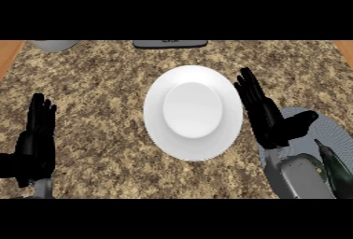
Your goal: Pick the eggplant from the placemat and place it in the plate
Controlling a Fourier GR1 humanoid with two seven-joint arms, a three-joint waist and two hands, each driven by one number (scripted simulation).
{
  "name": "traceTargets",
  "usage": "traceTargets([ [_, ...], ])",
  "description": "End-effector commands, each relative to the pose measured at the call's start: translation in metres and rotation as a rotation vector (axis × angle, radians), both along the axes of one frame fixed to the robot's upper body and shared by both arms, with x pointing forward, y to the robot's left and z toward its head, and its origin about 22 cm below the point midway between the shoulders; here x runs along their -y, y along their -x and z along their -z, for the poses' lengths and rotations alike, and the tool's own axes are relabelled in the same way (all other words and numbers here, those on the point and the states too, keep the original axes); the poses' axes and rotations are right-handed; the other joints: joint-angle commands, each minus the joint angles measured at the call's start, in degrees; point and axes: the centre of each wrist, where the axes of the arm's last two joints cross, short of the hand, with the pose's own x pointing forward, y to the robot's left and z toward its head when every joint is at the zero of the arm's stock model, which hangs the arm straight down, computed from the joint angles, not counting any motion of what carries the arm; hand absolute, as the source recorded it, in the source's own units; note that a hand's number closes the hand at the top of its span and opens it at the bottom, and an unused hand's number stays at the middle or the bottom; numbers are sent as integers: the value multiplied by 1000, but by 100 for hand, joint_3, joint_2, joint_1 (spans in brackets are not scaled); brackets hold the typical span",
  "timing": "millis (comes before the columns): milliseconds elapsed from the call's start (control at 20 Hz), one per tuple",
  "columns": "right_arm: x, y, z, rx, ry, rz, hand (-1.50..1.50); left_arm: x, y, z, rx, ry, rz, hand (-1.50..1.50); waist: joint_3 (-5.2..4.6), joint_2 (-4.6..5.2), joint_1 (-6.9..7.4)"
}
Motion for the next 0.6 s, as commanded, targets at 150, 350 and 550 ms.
traceTargets([
  [150, 80, -22, -21, -197, -63, 282, -150, 4, -28, -7, -72, -149, 167, 0, -64, -51, -58],
  [350, 117, -10, -13, -186, 788, 100, 150, 14, -25, -8, -79, -162, 263, 0, -252, 96, 114],
  [550, 135, 26, 46, -446, 513, 405, -150, 4, -36, -12, -157, -187, 302, 0, -63, -88, -36],
])
